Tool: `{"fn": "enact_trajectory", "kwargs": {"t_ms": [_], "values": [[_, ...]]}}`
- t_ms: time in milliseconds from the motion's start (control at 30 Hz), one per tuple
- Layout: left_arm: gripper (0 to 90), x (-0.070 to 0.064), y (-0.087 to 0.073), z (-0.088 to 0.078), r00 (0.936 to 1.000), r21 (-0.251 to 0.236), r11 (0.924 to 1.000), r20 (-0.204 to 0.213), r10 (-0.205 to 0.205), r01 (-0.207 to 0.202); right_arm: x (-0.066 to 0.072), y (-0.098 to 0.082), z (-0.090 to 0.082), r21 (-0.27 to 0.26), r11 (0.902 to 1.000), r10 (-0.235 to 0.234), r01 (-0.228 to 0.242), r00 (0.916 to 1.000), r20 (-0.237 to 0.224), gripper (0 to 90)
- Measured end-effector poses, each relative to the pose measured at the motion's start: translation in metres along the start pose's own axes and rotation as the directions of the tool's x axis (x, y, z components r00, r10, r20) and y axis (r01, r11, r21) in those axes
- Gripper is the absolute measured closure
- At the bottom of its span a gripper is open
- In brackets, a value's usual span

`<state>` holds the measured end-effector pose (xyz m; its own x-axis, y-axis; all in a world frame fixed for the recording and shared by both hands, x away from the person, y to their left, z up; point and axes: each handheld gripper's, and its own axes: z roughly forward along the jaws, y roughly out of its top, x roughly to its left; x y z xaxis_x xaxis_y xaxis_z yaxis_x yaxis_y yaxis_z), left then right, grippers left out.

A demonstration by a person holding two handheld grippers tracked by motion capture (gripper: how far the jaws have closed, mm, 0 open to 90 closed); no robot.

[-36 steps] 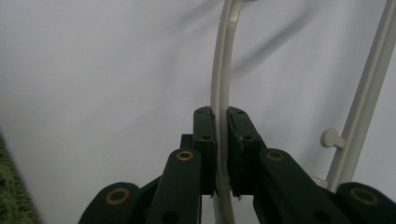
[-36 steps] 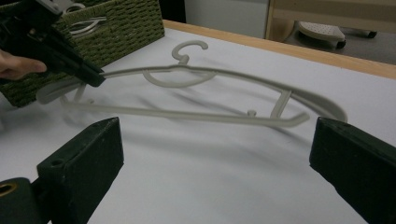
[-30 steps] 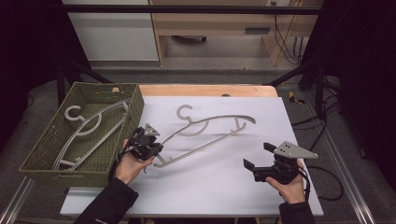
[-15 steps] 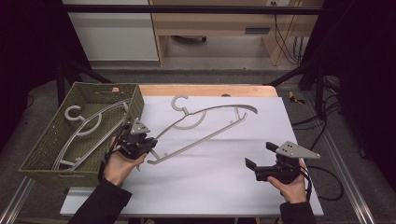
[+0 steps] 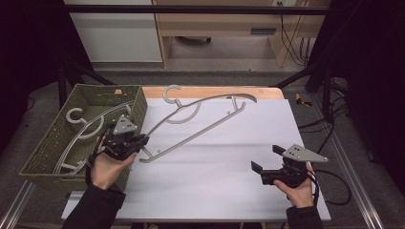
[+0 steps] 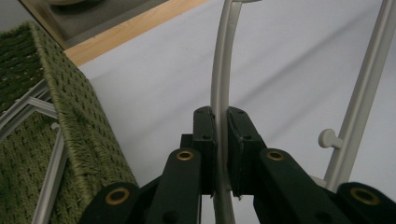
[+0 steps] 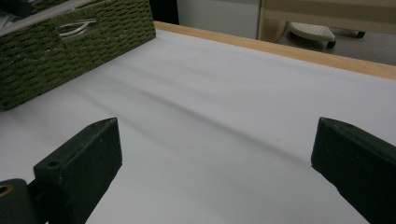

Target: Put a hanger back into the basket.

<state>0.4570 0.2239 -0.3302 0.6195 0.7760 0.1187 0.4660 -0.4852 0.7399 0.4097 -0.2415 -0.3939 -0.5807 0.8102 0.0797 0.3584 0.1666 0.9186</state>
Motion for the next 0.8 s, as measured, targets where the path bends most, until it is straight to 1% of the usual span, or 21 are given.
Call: {"fn": "enact_trajectory", "kwargs": {"t_ms": [33,100,167,200,233,267,300,333,367,400,433,467,500,533,567,600,633,667,700,767,800], "values": [[82.9,0.002,0.0,-0.004,0.9998,-0.026,0.9994,-0.004,-0.021,0.021,0.0,0.0,0.0,-0.001,1.0,0.0,0.0,1.0,0.001,2.3],[82.9,0.004,0.0,-0.007,0.9998,-0.026,0.9995,-0.008,-0.016,0.016,0.0,0.0,0.0,0.0,1.0,0.0,0.0,1.0,0.0,2.2],[82.9,0.008,0.0,-0.013,0.9998,-0.041,0.999,-0.012,-0.017,0.016,0.0,0.0,0.0,0.002,1.0,-0.004,0.004,1.0,0.0,2.2],[82.9,0.01,0.001,-0.015,0.9998,-0.044,0.9989,-0.011,-0.018,0.017,0.0,0.0,0.0,0.001,1.0,0.0,0.0,1.0,0.001,2.3],[82.9,0.01,0.001,-0.015,0.9998,-0.044,0.9989,-0.011,-0.018,0.017,0.0,0.0,0.0,0.001,1.0,0.0,0.0,1.0,0.001,2.3],[82.9,0.012,0.002,-0.018,0.9996,-0.059,0.9981,-0.018,-0.021,0.02,0.0,0.0,0.0,-0.001,1.0,0.0,0.0,1.0,0.002,2.3],[82.9,0.016,0.003,-0.023,0.9997,-0.056,0.9984,-0.025,-0.008,0.007,0.0,0.0,0.0,0.002,1.0,-0.001,0.001,1.0,0.003,2.2],[83.0,0.016,0.003,-0.023,0.9997,-0.056,0.9984,-0.025,-0.008,0.007,0.0,0.0,0.0,0.002,1.0,-0.001,0.001,1.0,0.003,2.2],[83.0,0.018,0.003,-0.026,0.9995,-0.065,0.9979,-0.031,-0.008,0.006,0.0,0.0,0.0,0.003,1.0,0.0,0.0,1.0,0.004,2.2],[83.0,0.021,0.005,-0.031,0.9992,-0.058,0.9983,-0.041,0.0,-0.003,0.0,0.0,0.0,0.001,1.0,-0.002,0.002,1.0,0.006,2.3],[82.9,0.023,0.006,-0.032,0.9986,-0.068,0.9976,-0.051,-0.011,0.008,0.0,0.001,0.0,0.0,1.0,0.0,0.0,1.0,0.006,2.2],[82.9,0.023,0.006,-0.032,0.9986,-0.068,0.9976,-0.051,-0.011,0.008,0.0,0.001,0.0,0.0,1.0,0.0,0.0,1.0,0.006,2.2],[82.9,0.029,0.009,-0.037,0.9963,-0.057,0.9982,-0.085,0.012,-0.017,-0.001,0.001,-0.001,-0.004,1.0,0.0,0.0,1.0,0.004,2.2],[82.9,0.032,0.01,-0.039,0.9963,-0.039,0.9991,-0.085,0.014,-0.017,-0.001,0.001,-0.001,-0.004,1.0,-0.002,0.002,1.0,0.008,2.3],[83.0,0.035,0.011,-0.042,0.9953,-0.031,0.9993,-0.096,0.019,-0.022,-0.001,0.001,-0.001,-0.006,1.0,0.0,0.0,1.0,0.01,2.2],[82.9,0.038,0.011,-0.043,0.9946,-0.033,0.9993,-0.103,0.012,-0.016,-0.001,0.001,-0.001,-0.006,1.0,0.0,0.0,0.9999,0.01,2.3],[82.9,0.043,0.011,-0.044,0.9932,-0.044,0.9989,-0.116,0.008,-0.013,-0.001,0.001,-0.001,-0.006,1.0,-0.002,0.002,0.9999,0.011,2.3],[82.9,0.047,0.012,-0.046,0.993,-0.046,0.9988,-0.118,0.008,-0.014,-0.001,0.001,-0.002,-0.006,1.0,-0.001,0.001,0.9999,0.011,2.2],[82.9,0.05,0.011,-0.048,0.9937,-0.038,0.9993,-0.111,-0.01,0.005,-0.001,0.001,-0.002,-0.007,1.0,-0.001,0.001,0.9999,0.011,2.2],[83.0,0.059,0.009,-0.053,0.9944,-0.041,0.999,-0.103,-0.025,0.021,-0.001,0.002,-0.002,-0.007,1.0,0.001,-0.001,0.9999,0.012,2.2],[82.9,0.063,0.008,-0.055,0.9938,-0.051,0.9983,-0.105,-0.034,0.029,-0.001,0.002,-0.002,-0.009,1.0,0.001,-0.001,0.9999,0.012,2.3]]}}
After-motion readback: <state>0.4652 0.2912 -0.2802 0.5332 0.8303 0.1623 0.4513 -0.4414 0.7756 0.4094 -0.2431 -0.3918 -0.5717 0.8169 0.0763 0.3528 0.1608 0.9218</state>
